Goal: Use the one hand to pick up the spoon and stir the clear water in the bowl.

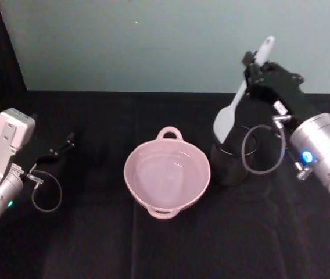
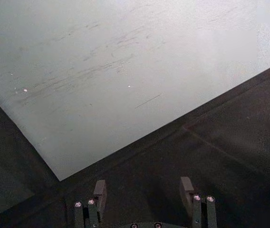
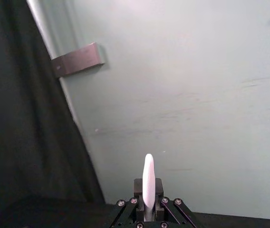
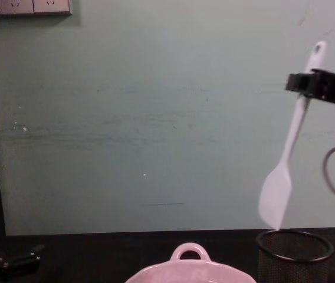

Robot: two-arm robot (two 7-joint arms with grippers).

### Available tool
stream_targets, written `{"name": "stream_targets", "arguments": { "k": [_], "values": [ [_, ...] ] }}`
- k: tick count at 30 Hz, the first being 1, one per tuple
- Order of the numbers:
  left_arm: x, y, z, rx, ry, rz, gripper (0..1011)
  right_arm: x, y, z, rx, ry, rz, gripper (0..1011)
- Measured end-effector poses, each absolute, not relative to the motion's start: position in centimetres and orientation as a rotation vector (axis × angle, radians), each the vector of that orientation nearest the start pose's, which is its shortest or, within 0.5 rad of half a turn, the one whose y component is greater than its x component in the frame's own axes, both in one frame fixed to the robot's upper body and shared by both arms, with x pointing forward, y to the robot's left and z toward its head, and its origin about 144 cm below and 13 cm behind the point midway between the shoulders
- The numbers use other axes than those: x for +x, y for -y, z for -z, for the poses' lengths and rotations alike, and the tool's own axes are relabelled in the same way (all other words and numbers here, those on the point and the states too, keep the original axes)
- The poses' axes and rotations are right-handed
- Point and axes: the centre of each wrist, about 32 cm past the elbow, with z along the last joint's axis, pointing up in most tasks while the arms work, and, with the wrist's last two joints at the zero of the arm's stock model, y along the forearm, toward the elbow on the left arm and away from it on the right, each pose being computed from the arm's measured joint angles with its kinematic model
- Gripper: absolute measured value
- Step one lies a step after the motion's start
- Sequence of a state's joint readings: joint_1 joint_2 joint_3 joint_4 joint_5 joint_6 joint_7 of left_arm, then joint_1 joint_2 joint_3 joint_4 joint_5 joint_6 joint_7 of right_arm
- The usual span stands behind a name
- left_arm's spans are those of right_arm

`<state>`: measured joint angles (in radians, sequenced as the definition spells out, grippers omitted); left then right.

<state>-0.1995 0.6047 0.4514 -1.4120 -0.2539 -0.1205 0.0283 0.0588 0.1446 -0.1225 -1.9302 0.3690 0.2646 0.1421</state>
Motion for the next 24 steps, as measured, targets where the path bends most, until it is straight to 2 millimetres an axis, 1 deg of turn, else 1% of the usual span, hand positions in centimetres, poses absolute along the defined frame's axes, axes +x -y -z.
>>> {"name": "stream_targets", "arguments": {
  "k": [3,8,16,24],
  "values": [
    [48.9,-31.0,-114.0,0.304,0.285,-1.248,1011,45.3,22.4,-127.0,0.259,-0.063,1.208,119],
    [48.9,-31.0,-114.0,0.304,0.285,-1.248,1011,45.7,23.3,-127.0,0.276,-0.093,1.244,118],
    [48.9,-31.0,-114.0,0.304,0.285,-1.248,1011,47.2,24.0,-125.7,0.29,-0.182,1.294,118],
    [48.9,-31.0,-114.0,0.304,0.285,-1.248,1011,48.7,24.2,-124.4,0.287,-0.241,1.299,118]
  ]
}}
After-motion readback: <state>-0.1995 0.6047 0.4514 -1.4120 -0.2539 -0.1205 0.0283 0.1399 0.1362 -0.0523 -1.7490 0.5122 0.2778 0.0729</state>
